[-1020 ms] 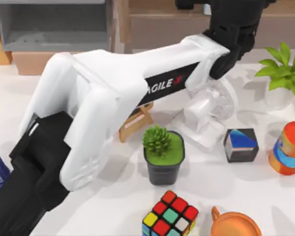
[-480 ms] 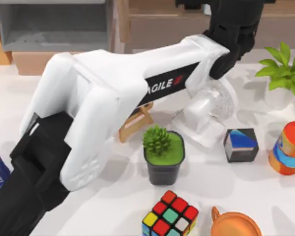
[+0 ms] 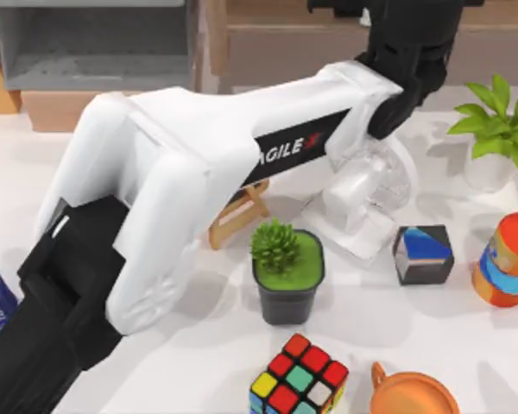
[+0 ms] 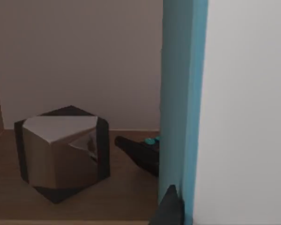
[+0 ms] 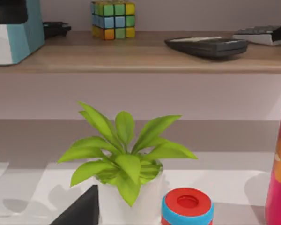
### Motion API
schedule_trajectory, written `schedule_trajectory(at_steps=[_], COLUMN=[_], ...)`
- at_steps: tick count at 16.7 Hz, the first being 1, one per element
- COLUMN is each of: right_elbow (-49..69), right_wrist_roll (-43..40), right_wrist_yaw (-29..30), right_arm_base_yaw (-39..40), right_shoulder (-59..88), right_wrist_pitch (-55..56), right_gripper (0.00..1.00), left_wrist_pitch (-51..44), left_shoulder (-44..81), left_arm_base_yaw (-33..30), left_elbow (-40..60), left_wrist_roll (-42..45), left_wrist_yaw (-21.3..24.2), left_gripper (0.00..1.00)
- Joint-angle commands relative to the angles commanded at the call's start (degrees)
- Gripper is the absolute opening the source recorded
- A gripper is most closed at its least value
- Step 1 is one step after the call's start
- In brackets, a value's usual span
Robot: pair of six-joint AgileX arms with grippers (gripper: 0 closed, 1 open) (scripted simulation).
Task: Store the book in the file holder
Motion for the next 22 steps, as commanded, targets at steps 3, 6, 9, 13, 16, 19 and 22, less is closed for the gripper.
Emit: schedule_trajectory(at_steps=[3,6,9,13,16,19,22], right_elbow=[0.0,0.0,0.0,0.0,0.0,0.0,0.0], right_wrist_roll=[0.0,0.0,0.0,0.0,0.0,0.0,0.0], right_wrist_yaw=[0.0,0.0,0.0,0.0,0.0,0.0,0.0], right_arm_base_yaw=[0.0,0.0,0.0,0.0,0.0,0.0,0.0], right_shoulder=[0.0,0.0,0.0,0.0,0.0,0.0,0.0], right_wrist_pitch=[0.0,0.0,0.0,0.0,0.0,0.0,0.0], right_gripper=[1.0,1.0,1.0,1.0,1.0,1.0,1.0], left_wrist_pitch=[0.0,0.0,-0.2,-1.8,-2.8,-2.7,-1.2], left_shoulder=[0.0,0.0,-0.1,-0.5,-0.7,-0.4,-2.6], left_arm_base_yaw=[0.0,0.0,-0.3,-0.3,-0.3,-0.2,-0.2], left_elbow=[0.0,0.0,0.2,1.4,2.2,2.0,-1.2], left_wrist_roll=[0.0,0.0,0.1,0.1,0.1,0.2,0.9], left_wrist_yaw=[0.0,0.0,0.0,0.0,0.0,-0.1,1.4], left_gripper=[0.0,0.0,0.0,0.0,0.0,0.0,0.0])
